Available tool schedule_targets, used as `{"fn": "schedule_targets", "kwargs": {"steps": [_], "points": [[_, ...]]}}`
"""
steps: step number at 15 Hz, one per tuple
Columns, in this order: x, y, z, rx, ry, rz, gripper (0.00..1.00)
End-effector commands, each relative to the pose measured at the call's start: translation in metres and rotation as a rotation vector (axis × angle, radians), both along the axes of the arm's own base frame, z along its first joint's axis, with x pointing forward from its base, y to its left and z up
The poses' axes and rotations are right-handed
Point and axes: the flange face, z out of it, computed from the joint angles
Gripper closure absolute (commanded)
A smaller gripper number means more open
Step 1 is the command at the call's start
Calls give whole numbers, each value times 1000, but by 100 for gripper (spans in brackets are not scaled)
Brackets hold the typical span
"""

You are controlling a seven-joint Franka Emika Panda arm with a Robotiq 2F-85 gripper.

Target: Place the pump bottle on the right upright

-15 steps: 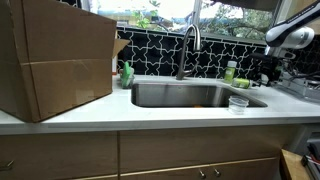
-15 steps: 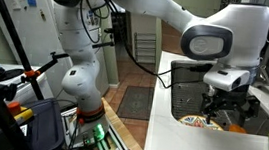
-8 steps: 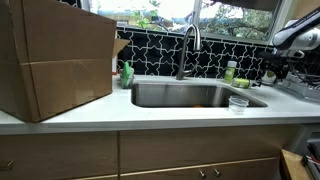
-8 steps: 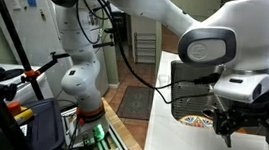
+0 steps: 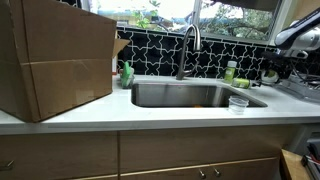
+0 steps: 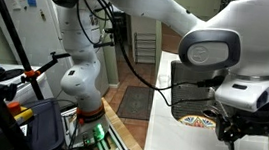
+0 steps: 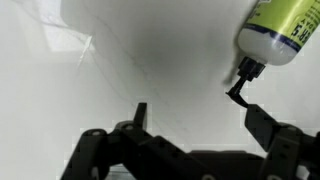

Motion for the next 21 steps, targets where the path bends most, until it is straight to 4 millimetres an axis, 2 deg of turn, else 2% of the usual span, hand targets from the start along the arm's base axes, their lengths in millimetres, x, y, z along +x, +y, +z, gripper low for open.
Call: {"fn": "schedule_targets", "kwargs": {"steps": [1,5,11,17,19,20,21], "points": [[4,-27,-6,61,-33,-98,0],[5,-48,1,39,-143,-156,0],[20,-76,-28,53,-86,-173,0],[35,-90,-51,80,-70,-175,0],[38,-93,-55,86,-61,-177,11],[39,-95,-56,90,-57,-175,29],[40,-96,-57,93,-54,-174,30]]}}
